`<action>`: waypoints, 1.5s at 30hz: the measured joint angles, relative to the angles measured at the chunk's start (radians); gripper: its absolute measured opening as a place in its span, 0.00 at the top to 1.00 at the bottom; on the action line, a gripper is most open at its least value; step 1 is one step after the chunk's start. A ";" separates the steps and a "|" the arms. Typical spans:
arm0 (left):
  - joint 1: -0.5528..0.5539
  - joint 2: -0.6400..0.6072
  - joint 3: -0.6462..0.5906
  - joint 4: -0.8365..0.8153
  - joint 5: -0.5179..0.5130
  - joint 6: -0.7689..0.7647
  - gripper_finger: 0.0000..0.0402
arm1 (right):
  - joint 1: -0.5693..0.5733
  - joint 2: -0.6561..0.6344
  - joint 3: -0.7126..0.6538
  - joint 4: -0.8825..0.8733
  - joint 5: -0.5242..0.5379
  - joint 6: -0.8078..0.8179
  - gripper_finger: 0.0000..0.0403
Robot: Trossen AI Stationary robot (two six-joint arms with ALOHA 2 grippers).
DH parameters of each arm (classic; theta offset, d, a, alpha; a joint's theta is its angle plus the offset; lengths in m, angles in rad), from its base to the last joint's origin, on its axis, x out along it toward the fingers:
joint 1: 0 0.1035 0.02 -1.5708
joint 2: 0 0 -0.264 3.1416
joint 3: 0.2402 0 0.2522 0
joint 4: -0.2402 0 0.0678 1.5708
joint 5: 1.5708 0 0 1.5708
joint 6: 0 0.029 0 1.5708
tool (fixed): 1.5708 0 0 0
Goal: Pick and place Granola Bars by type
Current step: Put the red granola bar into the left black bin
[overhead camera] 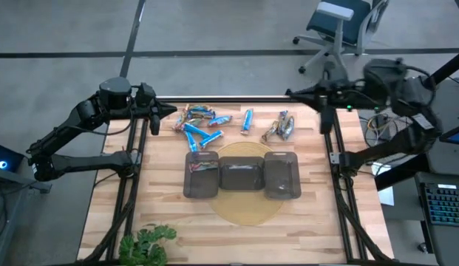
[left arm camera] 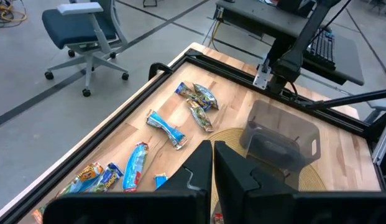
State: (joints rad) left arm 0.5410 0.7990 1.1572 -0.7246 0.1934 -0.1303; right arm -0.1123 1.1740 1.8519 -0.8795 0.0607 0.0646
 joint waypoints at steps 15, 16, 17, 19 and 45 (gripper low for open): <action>0.000 0.000 0.000 0.062 0.000 0.000 1.00 | 0.001 -0.270 -0.196 0.000 0.022 0.051 0.98; 0.000 0.000 0.000 0.072 0.000 0.001 1.00 | 0.001 -0.282 -0.209 0.000 0.022 0.049 0.98; 0.000 0.000 0.000 0.078 0.000 0.003 1.00 | 0.001 -0.292 -0.221 0.000 0.022 0.049 0.98; 0.000 0.000 0.000 0.082 0.000 0.003 1.00 | 0.001 -0.314 -0.251 0.000 0.022 0.052 0.98; 0.000 0.056 0.000 0.137 0.051 -0.123 0.65 | 0.000 -0.369 -0.329 -0.001 0.048 0.056 0.98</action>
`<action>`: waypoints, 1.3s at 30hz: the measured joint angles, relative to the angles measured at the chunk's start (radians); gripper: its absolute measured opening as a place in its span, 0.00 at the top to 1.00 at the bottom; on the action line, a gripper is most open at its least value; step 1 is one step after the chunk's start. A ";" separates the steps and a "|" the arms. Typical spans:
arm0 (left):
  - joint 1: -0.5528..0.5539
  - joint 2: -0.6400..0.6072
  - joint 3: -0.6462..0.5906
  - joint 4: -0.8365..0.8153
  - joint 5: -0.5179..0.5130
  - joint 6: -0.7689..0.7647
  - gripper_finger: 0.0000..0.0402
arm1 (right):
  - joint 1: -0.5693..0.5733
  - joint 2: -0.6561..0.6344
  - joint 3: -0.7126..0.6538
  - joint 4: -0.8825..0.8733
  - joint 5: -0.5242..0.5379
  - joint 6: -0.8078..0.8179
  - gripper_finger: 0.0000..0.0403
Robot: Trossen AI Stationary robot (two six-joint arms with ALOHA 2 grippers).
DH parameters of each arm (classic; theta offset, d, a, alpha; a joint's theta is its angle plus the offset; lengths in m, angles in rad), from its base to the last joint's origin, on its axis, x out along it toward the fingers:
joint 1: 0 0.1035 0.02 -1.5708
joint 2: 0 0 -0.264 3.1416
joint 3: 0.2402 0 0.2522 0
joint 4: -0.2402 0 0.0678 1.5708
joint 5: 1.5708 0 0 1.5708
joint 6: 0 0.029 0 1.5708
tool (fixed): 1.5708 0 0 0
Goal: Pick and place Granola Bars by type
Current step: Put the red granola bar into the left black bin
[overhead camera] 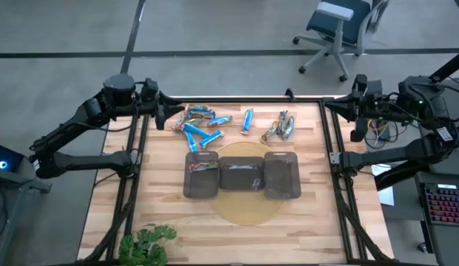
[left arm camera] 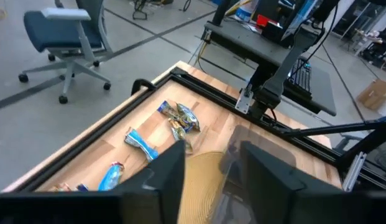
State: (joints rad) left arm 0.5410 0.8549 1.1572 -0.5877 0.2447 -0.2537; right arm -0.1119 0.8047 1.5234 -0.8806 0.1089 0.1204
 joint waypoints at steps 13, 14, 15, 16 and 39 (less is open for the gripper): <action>0.000 0.105 0.130 -0.032 -0.034 0.081 0.54 | 0.000 0.001 0.000 -0.003 -0.001 0.007 0.98; 0.000 0.119 0.156 -0.062 -0.061 0.089 0.54 | 0.000 0.001 0.000 -0.003 -0.001 0.007 0.98; 0.000 0.132 0.182 -0.098 -0.095 0.097 0.54 | 0.000 0.001 0.000 -0.003 -0.001 0.008 0.98; 0.000 0.147 0.208 -0.139 -0.132 0.106 0.54 | 0.000 0.001 0.000 -0.003 -0.001 0.008 0.98; 0.103 0.554 0.514 -0.651 -0.487 -0.037 0.54 | 0.000 0.002 -0.002 -0.062 0.023 0.080 0.98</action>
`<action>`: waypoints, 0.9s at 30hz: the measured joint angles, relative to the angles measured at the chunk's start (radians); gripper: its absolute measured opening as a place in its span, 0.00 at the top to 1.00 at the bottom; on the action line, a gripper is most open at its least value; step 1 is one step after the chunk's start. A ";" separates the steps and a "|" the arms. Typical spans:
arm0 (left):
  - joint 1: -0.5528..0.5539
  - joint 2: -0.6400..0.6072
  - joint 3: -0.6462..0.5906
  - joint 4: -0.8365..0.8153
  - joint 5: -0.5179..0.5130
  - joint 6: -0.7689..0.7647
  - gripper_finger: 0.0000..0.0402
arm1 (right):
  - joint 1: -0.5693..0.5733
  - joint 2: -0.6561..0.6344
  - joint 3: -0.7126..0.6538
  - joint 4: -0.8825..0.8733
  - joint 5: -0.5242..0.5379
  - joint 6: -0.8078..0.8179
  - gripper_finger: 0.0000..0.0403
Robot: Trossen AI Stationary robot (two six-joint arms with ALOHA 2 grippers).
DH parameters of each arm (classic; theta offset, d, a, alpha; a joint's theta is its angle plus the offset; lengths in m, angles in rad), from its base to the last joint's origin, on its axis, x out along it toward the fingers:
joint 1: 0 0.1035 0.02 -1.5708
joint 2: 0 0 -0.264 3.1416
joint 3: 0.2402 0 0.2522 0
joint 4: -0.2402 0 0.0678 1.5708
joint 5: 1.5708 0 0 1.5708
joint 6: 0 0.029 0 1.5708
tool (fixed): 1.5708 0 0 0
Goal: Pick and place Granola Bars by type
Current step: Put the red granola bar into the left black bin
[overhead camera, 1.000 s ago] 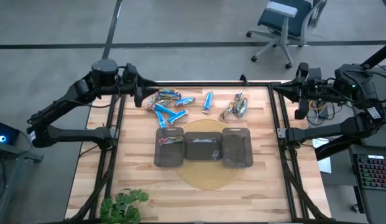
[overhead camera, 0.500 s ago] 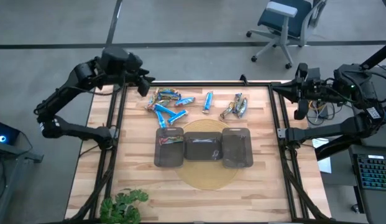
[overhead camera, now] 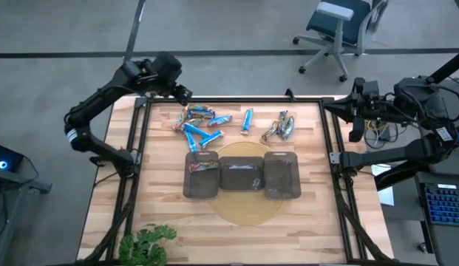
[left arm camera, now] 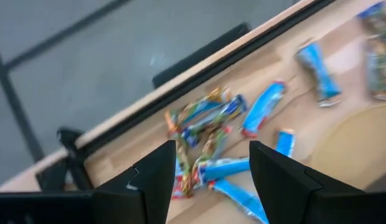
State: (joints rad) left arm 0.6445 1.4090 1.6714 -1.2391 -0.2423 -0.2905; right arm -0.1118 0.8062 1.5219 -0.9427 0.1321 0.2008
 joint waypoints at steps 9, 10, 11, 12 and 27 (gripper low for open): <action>0.043 0.143 -0.002 -0.120 -0.031 0.003 0.54 | 0.000 0.000 0.000 -0.004 0.002 0.010 0.98; 0.045 0.158 -0.003 -0.123 -0.041 0.004 0.54 | 0.000 0.000 0.000 -0.004 0.002 0.010 0.98; 0.048 0.171 -0.005 -0.123 -0.056 0.005 0.54 | 0.000 0.000 0.000 -0.004 0.002 0.010 0.98; 0.050 0.186 -0.007 -0.123 -0.071 0.005 0.54 | 0.000 0.000 0.000 -0.004 0.002 0.010 0.98; 0.098 0.410 -0.034 -0.087 -0.058 0.029 0.54 | 0.000 0.002 0.000 -0.004 0.002 0.008 0.98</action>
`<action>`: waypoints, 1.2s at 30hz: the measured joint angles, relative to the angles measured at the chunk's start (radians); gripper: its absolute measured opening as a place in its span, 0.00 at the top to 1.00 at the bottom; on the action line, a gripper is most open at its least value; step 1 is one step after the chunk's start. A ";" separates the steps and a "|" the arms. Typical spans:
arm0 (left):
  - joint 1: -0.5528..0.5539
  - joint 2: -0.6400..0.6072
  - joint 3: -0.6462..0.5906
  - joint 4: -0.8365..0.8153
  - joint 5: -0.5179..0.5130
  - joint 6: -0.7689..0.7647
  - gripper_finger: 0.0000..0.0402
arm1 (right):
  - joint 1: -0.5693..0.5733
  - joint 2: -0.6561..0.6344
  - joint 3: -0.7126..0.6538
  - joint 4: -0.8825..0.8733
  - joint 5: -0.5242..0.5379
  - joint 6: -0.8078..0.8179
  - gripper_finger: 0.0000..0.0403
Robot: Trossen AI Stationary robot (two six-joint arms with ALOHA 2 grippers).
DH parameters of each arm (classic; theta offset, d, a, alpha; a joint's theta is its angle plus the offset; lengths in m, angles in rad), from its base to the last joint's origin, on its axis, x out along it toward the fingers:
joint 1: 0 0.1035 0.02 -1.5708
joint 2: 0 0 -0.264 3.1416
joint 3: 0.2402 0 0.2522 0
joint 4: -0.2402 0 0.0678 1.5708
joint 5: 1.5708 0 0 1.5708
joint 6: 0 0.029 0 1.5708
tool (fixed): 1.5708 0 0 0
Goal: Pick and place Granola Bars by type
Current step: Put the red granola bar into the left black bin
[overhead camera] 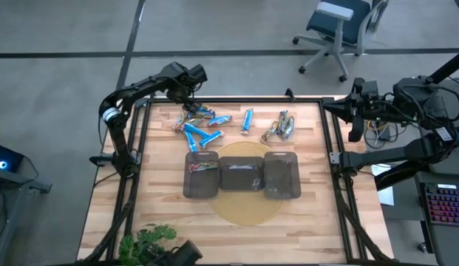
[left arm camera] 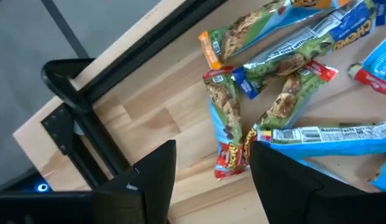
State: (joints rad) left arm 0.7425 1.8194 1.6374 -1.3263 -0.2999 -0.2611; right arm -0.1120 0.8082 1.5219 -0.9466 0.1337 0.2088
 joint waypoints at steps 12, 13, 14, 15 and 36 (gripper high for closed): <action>0.011 -0.009 -0.124 0.130 0.051 -0.026 0.54 | 0.000 0.014 0.000 0.000 -0.001 -0.003 0.98; 0.015 -0.010 -0.139 0.150 0.053 -0.026 0.54 | 0.000 0.016 0.000 0.000 -0.001 -0.002 0.98; 0.019 -0.011 -0.155 0.172 0.058 -0.025 0.54 | 0.000 0.017 0.000 0.000 -0.001 -0.002 0.98; 0.025 -0.012 -0.172 0.195 0.071 -0.021 0.54 | 0.000 0.017 0.000 0.000 -0.002 -0.002 0.98; 0.072 -0.022 -0.335 0.358 0.172 -0.004 0.54 | 0.000 0.018 0.000 -0.001 -0.002 -0.005 0.98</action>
State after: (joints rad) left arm 0.8150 1.7977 1.3025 -0.9682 -0.1280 -0.2653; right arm -0.1117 0.8265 1.5219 -0.9474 0.1314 0.2035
